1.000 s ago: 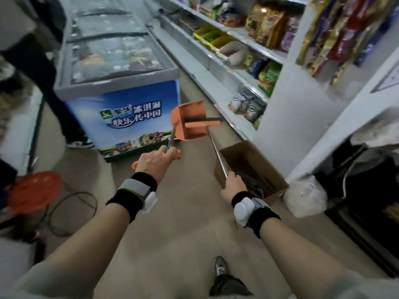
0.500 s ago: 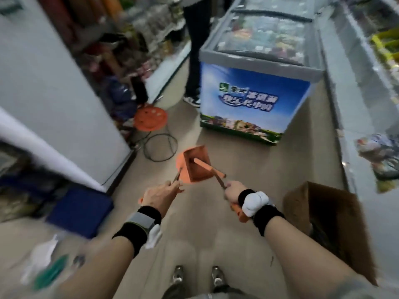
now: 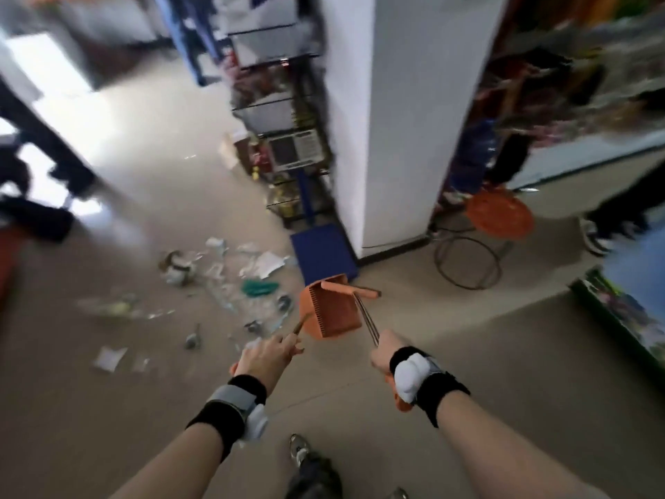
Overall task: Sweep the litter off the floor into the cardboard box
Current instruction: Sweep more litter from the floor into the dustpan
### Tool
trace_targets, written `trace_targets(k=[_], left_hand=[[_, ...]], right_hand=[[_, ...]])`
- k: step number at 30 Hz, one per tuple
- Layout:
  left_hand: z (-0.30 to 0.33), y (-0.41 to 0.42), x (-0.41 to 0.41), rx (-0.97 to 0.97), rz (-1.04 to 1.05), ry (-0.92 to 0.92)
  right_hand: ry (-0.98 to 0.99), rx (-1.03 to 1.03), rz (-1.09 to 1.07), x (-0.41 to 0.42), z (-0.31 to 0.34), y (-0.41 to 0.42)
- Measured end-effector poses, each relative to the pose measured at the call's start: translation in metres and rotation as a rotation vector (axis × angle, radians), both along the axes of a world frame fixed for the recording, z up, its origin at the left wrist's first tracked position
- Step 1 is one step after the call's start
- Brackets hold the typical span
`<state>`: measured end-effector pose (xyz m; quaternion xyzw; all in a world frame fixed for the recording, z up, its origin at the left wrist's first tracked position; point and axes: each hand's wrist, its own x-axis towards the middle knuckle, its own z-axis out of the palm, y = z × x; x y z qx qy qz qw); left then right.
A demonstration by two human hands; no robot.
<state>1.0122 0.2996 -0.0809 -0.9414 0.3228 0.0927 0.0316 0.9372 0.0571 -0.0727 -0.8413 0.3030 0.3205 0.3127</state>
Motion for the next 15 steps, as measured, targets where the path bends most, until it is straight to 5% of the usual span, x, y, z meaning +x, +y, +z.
trace_targets(k=[4, 15], left_hand=[[-0.015, 0.093, 0.026, 0.037, 0.277, 0.12], [-0.038, 0.237, 0.076, -0.007, 0.596, 0.156]], right_hand=[[-0.004, -0.158, 0.316, 0.045, -0.024, 0.066], [-0.063, -0.164, 0.573, 0.132, -0.065, 0.146]])
